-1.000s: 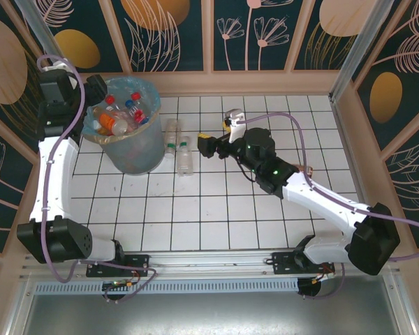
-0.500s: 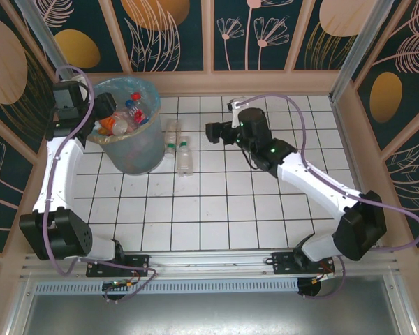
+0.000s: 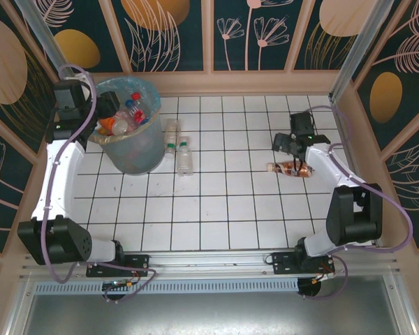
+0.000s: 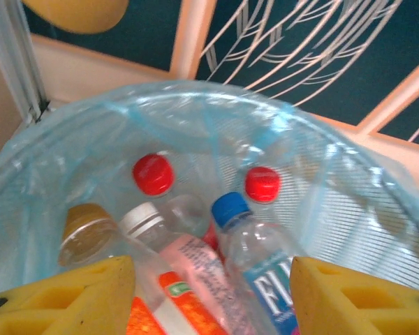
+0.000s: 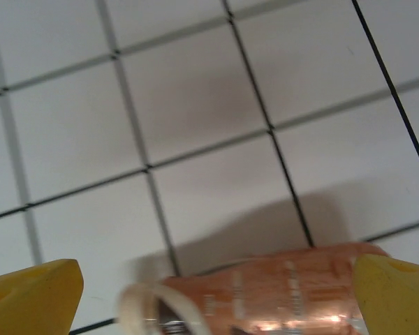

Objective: Put the plastic bottles in the bin

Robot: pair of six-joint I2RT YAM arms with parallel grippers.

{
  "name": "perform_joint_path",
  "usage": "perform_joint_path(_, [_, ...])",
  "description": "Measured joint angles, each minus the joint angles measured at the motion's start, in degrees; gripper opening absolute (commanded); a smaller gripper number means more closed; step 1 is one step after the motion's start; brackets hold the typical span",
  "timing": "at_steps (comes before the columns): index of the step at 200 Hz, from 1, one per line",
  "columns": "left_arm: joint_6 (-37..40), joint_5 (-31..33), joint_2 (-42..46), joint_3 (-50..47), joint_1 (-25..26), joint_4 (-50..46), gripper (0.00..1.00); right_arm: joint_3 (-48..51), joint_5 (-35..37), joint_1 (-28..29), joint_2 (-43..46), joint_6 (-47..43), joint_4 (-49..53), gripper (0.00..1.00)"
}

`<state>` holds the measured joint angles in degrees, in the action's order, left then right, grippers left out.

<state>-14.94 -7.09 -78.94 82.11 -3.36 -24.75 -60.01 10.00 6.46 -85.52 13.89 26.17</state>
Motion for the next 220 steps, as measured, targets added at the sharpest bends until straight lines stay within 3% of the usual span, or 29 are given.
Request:
perform_joint_path(34, [1.22, 0.04, 1.2, 2.89, 5.97, -0.02, 0.6, 2.67, -2.56, -3.87, -1.49, 0.44, -0.33, 0.99])
perform_joint_path(108, [2.08, -0.61, 1.84, 3.21, 9.11, 0.0, 0.6, 9.42, -9.86, -3.19, -1.51, 2.34, 0.48, 0.99])
perform_joint_path(182, [2.08, -1.49, 1.84, 3.82, 10.23, 0.04, 0.6, 13.25, -14.29, 6.36, 4.85, 6.67, 2.12, 0.99])
perform_joint_path(220, [2.1, -1.49, 1.97, 3.82, 10.23, 0.02, 0.6, 14.1, -15.41, 10.91, 2.45, 8.57, 2.12, 0.9])
